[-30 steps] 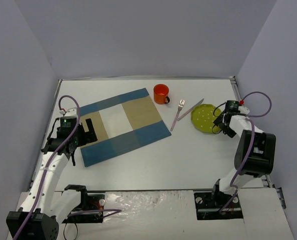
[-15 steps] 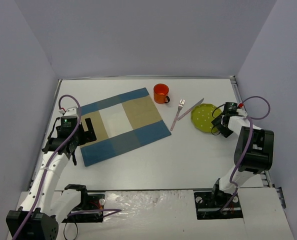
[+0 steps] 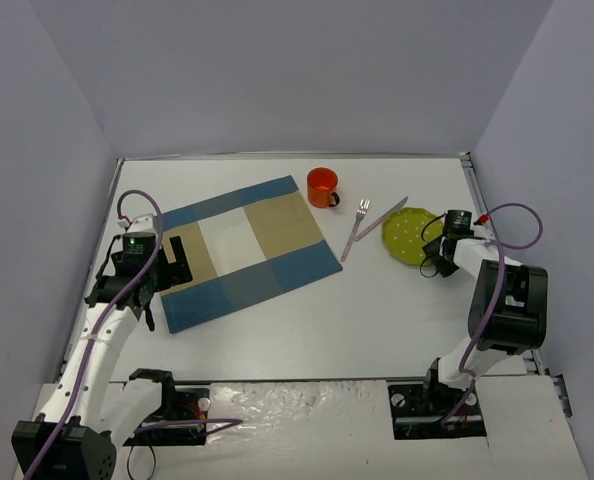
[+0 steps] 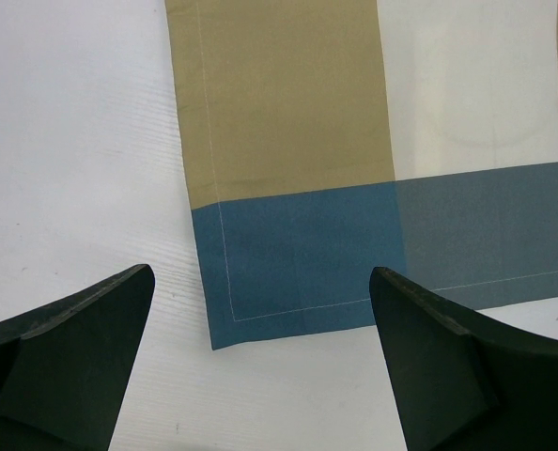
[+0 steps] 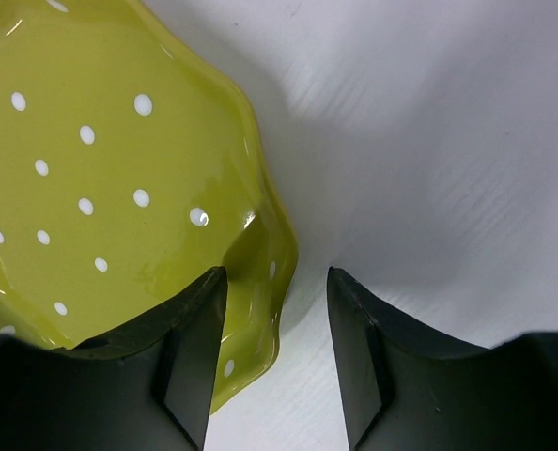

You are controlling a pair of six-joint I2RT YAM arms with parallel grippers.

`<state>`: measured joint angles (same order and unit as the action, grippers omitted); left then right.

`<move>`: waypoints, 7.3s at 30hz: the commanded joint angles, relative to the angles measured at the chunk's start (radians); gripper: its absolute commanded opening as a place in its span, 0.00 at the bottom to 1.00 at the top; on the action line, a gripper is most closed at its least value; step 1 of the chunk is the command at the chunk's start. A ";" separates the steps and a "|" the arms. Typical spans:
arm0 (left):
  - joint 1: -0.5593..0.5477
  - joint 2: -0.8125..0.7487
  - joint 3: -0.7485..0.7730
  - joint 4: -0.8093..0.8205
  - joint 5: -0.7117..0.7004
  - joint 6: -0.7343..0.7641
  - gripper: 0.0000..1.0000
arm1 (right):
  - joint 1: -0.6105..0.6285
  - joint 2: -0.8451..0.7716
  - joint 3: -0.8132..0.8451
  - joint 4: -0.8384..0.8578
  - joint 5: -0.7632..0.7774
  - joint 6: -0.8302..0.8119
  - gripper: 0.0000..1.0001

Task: Set the dinner table for one person

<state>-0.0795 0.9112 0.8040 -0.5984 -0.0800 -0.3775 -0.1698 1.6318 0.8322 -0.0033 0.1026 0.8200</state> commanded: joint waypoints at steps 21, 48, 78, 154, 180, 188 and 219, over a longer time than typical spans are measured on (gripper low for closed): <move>-0.008 0.013 0.084 -0.019 -0.017 -0.015 0.97 | -0.027 -0.273 0.055 -0.020 -0.049 -0.034 0.00; -0.008 0.033 0.327 -0.177 0.036 -0.032 0.97 | 0.524 -0.193 0.490 0.037 -0.253 -0.151 0.00; -0.008 -0.052 0.261 -0.238 -0.001 -0.043 0.97 | 0.823 0.504 0.806 0.385 -0.373 -0.002 0.00; -0.007 -0.169 -0.029 0.040 -0.024 0.017 0.97 | 0.472 0.478 0.936 0.109 -0.427 -1.162 0.00; -0.008 -0.163 -0.032 0.034 -0.034 0.014 0.97 | 0.635 0.591 1.091 0.272 -0.503 -1.220 0.00; -0.009 -0.154 -0.032 0.036 -0.023 0.013 0.97 | 0.636 0.634 1.123 0.281 -0.500 -1.225 0.00; -0.017 -0.153 -0.031 0.033 -0.031 0.013 0.97 | 0.521 0.256 0.724 0.266 -0.120 -0.876 0.74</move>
<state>-0.0913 0.7565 0.7570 -0.6182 -0.0982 -0.3706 0.3837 2.0675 1.5882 0.2048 -0.2204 -0.2344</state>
